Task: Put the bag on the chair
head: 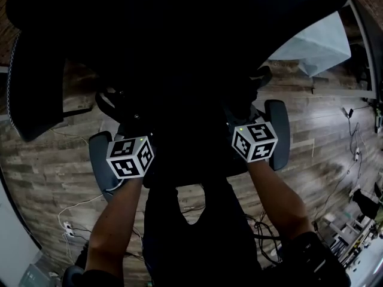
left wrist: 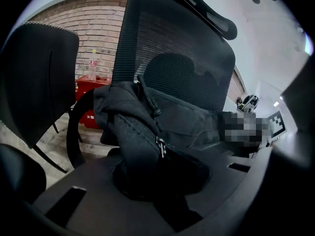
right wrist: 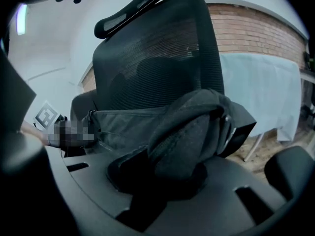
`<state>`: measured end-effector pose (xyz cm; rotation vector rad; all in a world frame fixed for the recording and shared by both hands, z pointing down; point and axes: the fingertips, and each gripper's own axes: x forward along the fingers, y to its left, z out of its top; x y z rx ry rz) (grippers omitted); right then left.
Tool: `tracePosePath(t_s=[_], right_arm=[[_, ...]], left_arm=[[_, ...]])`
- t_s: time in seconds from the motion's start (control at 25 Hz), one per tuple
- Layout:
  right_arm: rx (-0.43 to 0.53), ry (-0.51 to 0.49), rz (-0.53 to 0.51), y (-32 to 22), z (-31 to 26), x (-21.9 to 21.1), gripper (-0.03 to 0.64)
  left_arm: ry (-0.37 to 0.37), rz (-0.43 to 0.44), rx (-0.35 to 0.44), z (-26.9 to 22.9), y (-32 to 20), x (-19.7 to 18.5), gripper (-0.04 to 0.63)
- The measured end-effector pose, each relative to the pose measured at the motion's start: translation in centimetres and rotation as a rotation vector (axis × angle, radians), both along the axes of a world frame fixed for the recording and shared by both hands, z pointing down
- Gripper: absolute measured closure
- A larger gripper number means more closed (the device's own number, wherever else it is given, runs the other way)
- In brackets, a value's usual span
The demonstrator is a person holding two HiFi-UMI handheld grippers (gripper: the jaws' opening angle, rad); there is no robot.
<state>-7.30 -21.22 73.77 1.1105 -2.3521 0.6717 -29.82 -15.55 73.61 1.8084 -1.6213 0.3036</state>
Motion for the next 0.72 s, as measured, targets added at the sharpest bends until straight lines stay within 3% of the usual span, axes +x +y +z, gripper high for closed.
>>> tracePosePath(t_s=[0.48,0.72], right_arm=[[-0.045,0.033,-0.015,-0.1,5.5,-1.0,0.522],[-0.052,0.032,-0.007,-1.0,7.1,-0.9,0.518]], left_arm=[[-0.008,-0.007,-0.054,5.3,0.3,-0.9,0.515],[-0.007,0.003,-0.045,6.4,-0.3,-0.8,0.511]])
